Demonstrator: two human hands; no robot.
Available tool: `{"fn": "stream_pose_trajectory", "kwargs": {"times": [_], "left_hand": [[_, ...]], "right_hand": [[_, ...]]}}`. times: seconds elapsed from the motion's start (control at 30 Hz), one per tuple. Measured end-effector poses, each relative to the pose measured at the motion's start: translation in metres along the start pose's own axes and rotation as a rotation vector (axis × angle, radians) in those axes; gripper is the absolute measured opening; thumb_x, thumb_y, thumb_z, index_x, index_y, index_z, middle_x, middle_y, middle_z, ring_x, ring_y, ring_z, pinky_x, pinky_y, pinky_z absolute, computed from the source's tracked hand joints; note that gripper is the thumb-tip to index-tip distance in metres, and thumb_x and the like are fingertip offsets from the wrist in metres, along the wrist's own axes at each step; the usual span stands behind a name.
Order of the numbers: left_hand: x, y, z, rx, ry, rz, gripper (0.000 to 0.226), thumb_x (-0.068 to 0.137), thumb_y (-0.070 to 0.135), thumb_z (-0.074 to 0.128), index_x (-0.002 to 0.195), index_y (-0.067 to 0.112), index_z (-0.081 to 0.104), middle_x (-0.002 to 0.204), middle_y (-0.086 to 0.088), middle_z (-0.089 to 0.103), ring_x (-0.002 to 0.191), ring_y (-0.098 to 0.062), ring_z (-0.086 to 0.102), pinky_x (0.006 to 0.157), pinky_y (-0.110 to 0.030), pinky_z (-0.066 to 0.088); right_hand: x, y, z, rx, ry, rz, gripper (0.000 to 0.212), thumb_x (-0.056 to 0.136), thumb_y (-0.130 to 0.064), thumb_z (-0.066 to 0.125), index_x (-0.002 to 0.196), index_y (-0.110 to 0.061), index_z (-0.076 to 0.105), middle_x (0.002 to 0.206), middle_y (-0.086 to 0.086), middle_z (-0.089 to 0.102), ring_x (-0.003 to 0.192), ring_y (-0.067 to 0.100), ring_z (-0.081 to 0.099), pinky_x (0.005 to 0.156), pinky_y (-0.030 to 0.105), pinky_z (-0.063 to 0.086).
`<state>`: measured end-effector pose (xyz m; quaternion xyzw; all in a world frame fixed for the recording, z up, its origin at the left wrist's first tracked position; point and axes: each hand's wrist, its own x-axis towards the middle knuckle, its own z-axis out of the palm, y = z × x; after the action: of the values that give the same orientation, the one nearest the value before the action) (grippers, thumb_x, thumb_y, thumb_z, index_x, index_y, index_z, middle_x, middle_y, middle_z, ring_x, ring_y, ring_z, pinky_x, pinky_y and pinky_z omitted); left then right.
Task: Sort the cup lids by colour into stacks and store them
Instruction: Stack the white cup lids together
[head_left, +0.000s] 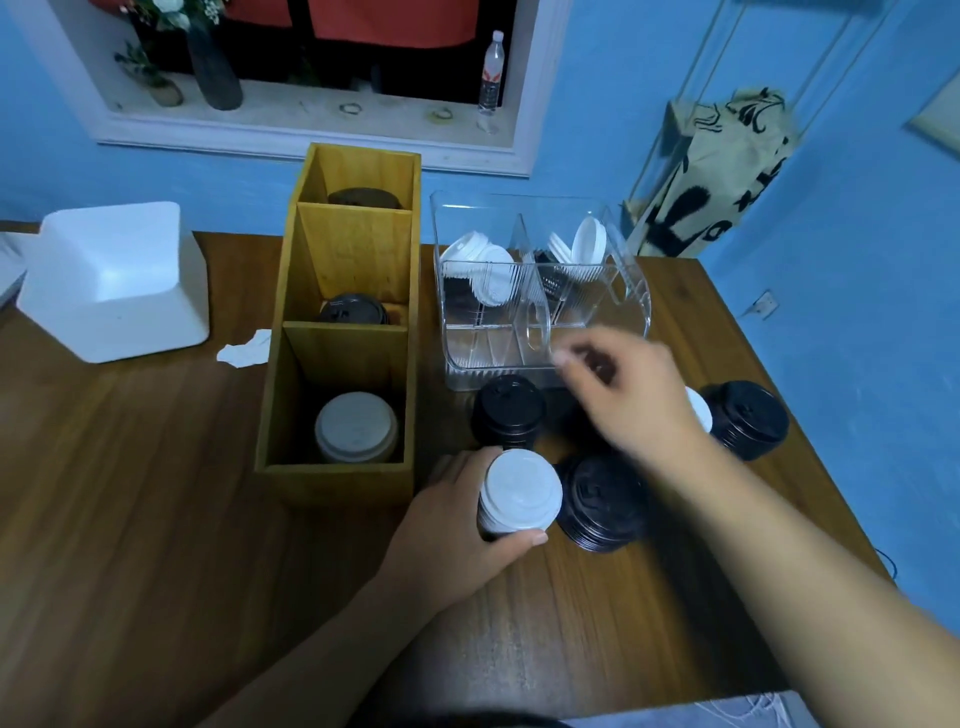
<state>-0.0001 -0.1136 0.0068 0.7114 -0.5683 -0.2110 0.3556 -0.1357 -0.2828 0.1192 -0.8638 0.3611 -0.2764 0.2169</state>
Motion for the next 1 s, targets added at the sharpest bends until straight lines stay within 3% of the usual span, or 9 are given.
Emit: {"fn": "stream_pose_trajectory", "kwargs": {"times": [0.07, 0.27, 0.43, 0.57, 0.67, 0.73, 0.8, 0.9, 1.0], "left_hand": [[0.000, 0.001, 0.000, -0.003, -0.026, -0.005, 0.087, 0.070, 0.070, 0.075, 0.143, 0.043, 0.034, 0.129, 0.033, 0.040, 0.125, 0.007, 0.037, 0.096, -0.003, 0.029], [0.001, 0.001, -0.002, 0.007, -0.025, -0.003, 0.089, 0.071, 0.073, 0.072, 0.145, 0.041, 0.035, 0.133, 0.030, 0.042, 0.129, 0.005, 0.035, 0.101, -0.008, 0.031], [0.001, 0.002, -0.003, 0.009, -0.027, 0.001, 0.088, 0.070, 0.075, 0.071, 0.144, 0.041, 0.036, 0.133, 0.032, 0.040, 0.129, 0.005, 0.035, 0.100, -0.005, 0.030], [0.002, 0.001, -0.004, 0.006, -0.033, -0.001, 0.088, 0.071, 0.077, 0.070, 0.144, 0.042, 0.034, 0.133, 0.032, 0.039, 0.129, 0.006, 0.034, 0.101, -0.007, 0.031], [0.002, -0.001, -0.005, 0.007, -0.029, 0.002, 0.089, 0.071, 0.076, 0.070, 0.144, 0.040, 0.036, 0.134, 0.031, 0.041, 0.130, 0.003, 0.036, 0.105, -0.014, 0.036], [0.002, 0.000, -0.005, 0.004, -0.026, 0.005, 0.088, 0.070, 0.075, 0.070, 0.144, 0.040, 0.037, 0.133, 0.032, 0.040, 0.131, 0.004, 0.036, 0.105, -0.015, 0.037], [0.002, 0.000, -0.005, -0.001, -0.023, 0.008, 0.086, 0.070, 0.074, 0.071, 0.142, 0.042, 0.036, 0.131, 0.035, 0.039, 0.130, 0.005, 0.036, 0.104, -0.013, 0.035], [0.003, -0.002, -0.003, 0.006, -0.013, 0.002, 0.085, 0.069, 0.074, 0.072, 0.140, 0.044, 0.036, 0.126, 0.036, 0.039, 0.126, 0.005, 0.038, 0.100, -0.008, 0.033], [0.003, -0.003, -0.002, 0.010, 0.003, 0.001, 0.086, 0.067, 0.074, 0.073, 0.139, 0.043, 0.039, 0.124, 0.036, 0.040, 0.122, 0.007, 0.039, 0.098, -0.003, 0.027]], "right_hand": [[0.040, 0.008, -0.009, -0.050, 0.042, 0.064, 0.011, 0.096, -0.030, 0.066, 0.100, -0.023, 0.073, 0.087, -0.015, 0.070, 0.080, 0.005, 0.064, 0.080, 0.027, 0.052], [0.155, 0.037, -0.002, -0.317, -0.011, 0.219, 0.026, 0.092, -0.034, 0.066, 0.111, -0.017, 0.071, 0.108, 0.003, 0.074, 0.106, 0.028, 0.065, 0.091, 0.035, 0.051], [0.203, 0.037, 0.023, -0.657, -0.182, 0.307, 0.031, 0.090, -0.034, 0.065, 0.109, -0.010, 0.070, 0.113, 0.015, 0.070, 0.103, 0.036, 0.066, 0.077, 0.034, 0.047], [0.212, 0.039, 0.032, -0.754, -0.182, 0.323, 0.029, 0.091, -0.029, 0.065, 0.113, -0.012, 0.069, 0.115, 0.015, 0.069, 0.105, 0.034, 0.066, 0.074, 0.035, 0.046], [0.199, 0.031, 0.016, -0.450, -0.022, 0.357, 0.026, 0.094, -0.042, 0.061, 0.098, -0.017, 0.071, 0.099, 0.009, 0.070, 0.094, 0.034, 0.066, 0.074, 0.034, 0.047], [0.171, 0.023, -0.003, -0.123, 0.087, 0.353, 0.021, 0.097, -0.035, 0.061, 0.087, -0.018, 0.067, 0.089, 0.005, 0.067, 0.086, 0.026, 0.062, 0.072, 0.030, 0.041], [0.126, 0.014, -0.019, 0.171, 0.169, 0.371, 0.018, 0.099, -0.028, 0.061, 0.089, -0.015, 0.070, 0.081, 0.002, 0.066, 0.075, 0.017, 0.058, 0.069, 0.028, 0.042], [0.046, 0.010, -0.028, 0.509, 0.233, 0.533, 0.013, 0.100, -0.021, 0.062, 0.093, -0.019, 0.072, 0.062, -0.006, 0.055, 0.051, 0.009, 0.045, 0.051, 0.023, 0.037], [-0.024, 0.018, -0.026, 0.701, 0.224, 0.721, 0.017, 0.102, -0.022, 0.059, 0.102, -0.014, 0.074, 0.065, 0.001, 0.051, 0.051, 0.011, 0.038, 0.050, 0.024, 0.029]]}}
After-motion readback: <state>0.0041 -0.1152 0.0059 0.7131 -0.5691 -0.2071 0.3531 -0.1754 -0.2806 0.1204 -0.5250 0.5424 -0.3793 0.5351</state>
